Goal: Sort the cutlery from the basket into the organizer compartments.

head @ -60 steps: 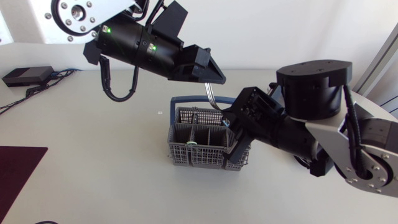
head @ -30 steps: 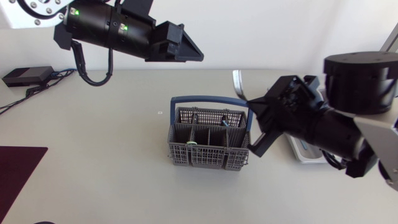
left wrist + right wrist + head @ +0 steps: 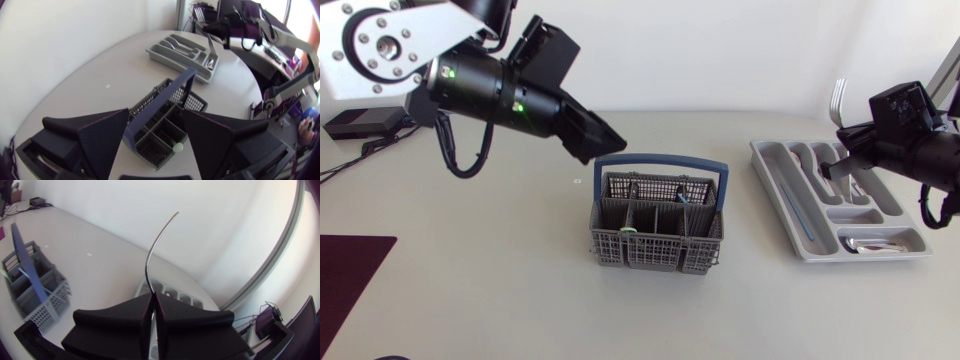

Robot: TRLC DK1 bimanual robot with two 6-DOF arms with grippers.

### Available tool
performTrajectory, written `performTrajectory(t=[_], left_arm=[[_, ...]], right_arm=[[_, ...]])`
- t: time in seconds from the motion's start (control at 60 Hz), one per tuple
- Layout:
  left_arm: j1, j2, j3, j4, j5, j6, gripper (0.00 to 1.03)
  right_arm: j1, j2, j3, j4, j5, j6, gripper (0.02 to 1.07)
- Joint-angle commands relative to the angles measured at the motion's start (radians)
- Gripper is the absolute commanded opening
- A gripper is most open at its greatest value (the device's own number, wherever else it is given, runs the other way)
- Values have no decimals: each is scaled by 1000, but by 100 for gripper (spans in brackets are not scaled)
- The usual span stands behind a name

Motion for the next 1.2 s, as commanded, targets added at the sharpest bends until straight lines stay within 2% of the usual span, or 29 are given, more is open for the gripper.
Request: performTrajectory(t=[0.0, 0.167, 0.467, 0.65, 0.917, 1.183], left_arm=[[-31, -53, -71, -4, -26, 107, 74], [-70, -90, -155, 16, -75, 197, 74], [-102, -119, -218, 19, -104, 239, 74], [-103, -134, -253, 19, -104, 260, 74], [-105, -174, -292, 19, -106, 283, 74], [-108, -203, -333, 18, -120, 351, 74]], right_arm=[[-71, 101, 54, 51, -14, 12, 8], [-151, 319, 172, 101, 15, 24, 8], [-123, 672, 406, 143, 262, 6, 8], [-105, 834, 543, 110, 351, -19, 8], [-99, 1009, 678, 69, 446, -45, 8], [-114, 1107, 741, 32, 467, -58, 8]])
